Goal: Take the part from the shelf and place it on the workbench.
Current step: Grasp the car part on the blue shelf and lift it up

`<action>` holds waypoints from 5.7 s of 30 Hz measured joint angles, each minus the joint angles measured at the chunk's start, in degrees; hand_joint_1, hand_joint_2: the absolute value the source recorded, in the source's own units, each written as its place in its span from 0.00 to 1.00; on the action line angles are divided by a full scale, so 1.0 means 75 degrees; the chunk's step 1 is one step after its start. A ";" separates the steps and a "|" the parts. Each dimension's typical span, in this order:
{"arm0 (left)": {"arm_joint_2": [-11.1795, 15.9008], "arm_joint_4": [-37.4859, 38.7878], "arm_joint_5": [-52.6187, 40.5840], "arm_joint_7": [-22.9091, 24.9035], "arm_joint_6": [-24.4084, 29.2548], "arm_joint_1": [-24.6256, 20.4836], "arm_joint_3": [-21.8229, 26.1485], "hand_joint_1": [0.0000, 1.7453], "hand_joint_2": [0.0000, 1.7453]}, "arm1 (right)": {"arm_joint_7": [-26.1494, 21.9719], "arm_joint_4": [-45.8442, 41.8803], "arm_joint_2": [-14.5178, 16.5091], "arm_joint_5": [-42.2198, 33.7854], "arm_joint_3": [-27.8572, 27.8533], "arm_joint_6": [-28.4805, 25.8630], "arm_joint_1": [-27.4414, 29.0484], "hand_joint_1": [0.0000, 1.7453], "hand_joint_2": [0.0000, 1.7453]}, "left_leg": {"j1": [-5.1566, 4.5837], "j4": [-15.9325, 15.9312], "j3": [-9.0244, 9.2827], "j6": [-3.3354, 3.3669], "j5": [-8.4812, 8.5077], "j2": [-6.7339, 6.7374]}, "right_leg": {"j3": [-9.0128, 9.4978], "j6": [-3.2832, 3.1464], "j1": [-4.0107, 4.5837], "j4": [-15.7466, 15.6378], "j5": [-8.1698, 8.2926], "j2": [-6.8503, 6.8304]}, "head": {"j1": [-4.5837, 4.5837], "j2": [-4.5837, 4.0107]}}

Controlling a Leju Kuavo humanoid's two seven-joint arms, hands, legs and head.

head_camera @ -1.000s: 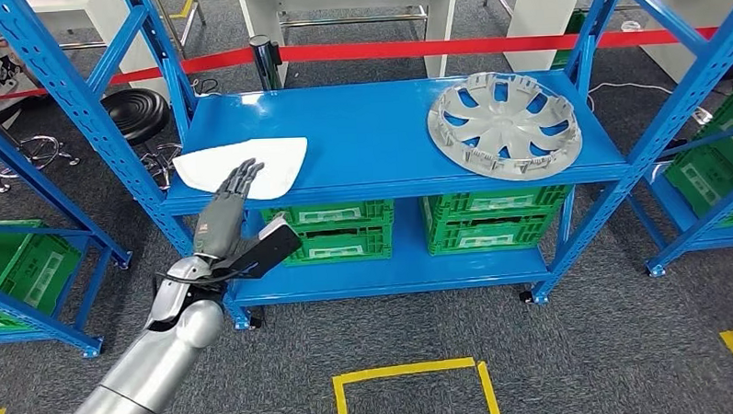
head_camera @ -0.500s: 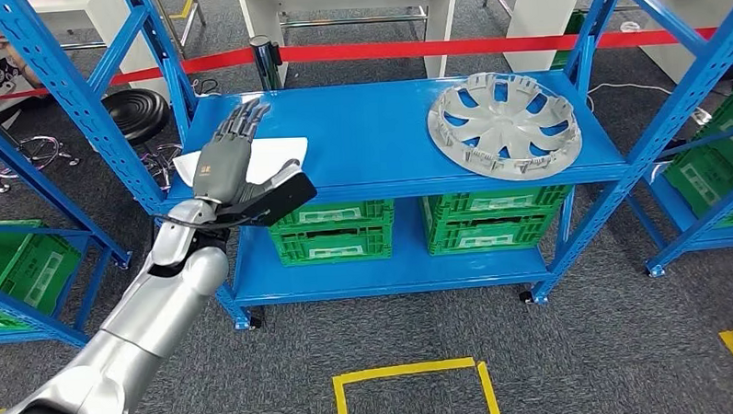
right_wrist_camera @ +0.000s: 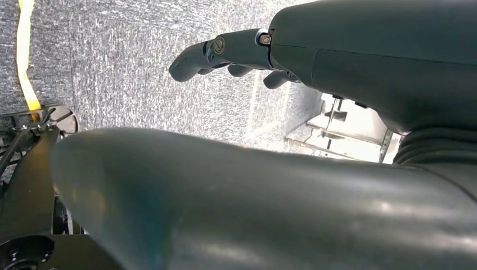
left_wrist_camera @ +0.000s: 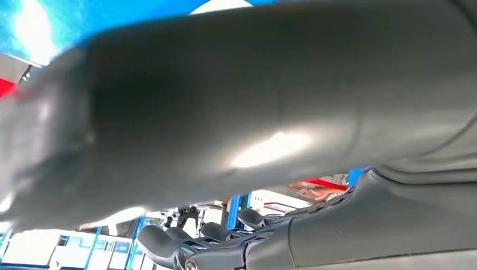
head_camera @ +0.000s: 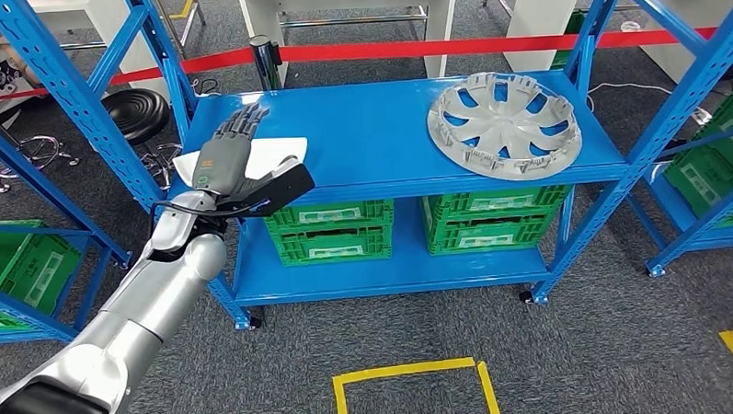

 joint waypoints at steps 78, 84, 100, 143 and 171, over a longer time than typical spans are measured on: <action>0.0052 0.0440 0.0004 -0.0087 0.0073 0.0107 -0.0022 0.00 0.00 | -0.0653 0.0034 -0.0016 0.0210 0.0059 0.0060 0.0014 0.00 1.00 | 0.0095 0.0336 -0.0686 -0.0153 0.0429 -0.0098 | 0.0304 0.0056 -0.0177 0.0107 -0.0488 0.0144 | 0.0006 0.0000; 0.0046 0.0425 0.0004 -0.0086 0.0081 0.0087 -0.0024 0.00 0.00 | -0.0748 0.0035 -0.0015 0.0213 0.0059 0.0061 0.0001 0.00 1.00 | 0.0111 0.0014 -0.0376 0.0141 0.0264 -0.0111 | 0.0042 0.0273 -0.0180 0.0734 -0.0724 0.0118 | 0.0018 0.0000; 0.0052 0.0414 0.0001 -0.0085 0.0110 0.0137 -0.0032 0.00 0.00 | -0.0897 0.0044 -0.0016 0.0225 0.0058 0.0063 0.0032 0.00 1.00 | 0.0073 0.1079 -0.0394 -0.0224 -0.0524 -0.0100 | -0.0081 -0.0117 -0.0148 0.0004 0.0001 0.0104 | -0.0038 0.0000; 0.0498 0.0067 0.0687 0.0165 -0.0086 0.0507 0.0587 0.00 1.00 | -0.1029 0.0070 0.0013 0.0687 0.0228 0.0128 0.0038 0.00 1.00 | 0.0024 -0.0072 0.0029 -0.0051 -0.0081 -0.0106 | -0.0314 0.0034 -0.0114 0.0059 0.0132 0.0122 | -0.0052 0.0000; 0.0097 0.0611 0.0855 -0.0479 -0.3472 0.0030 0.0217 0.00 1.00 | -0.1029 0.0070 0.0020 0.0840 0.0252 0.0235 0.0007 0.00 1.00 | 0.0012 -0.0064 0.0060 -0.0029 -0.0094 -0.0109 | -0.0257 0.0051 -0.0119 0.0017 0.0141 0.0118 | -0.0051 0.0000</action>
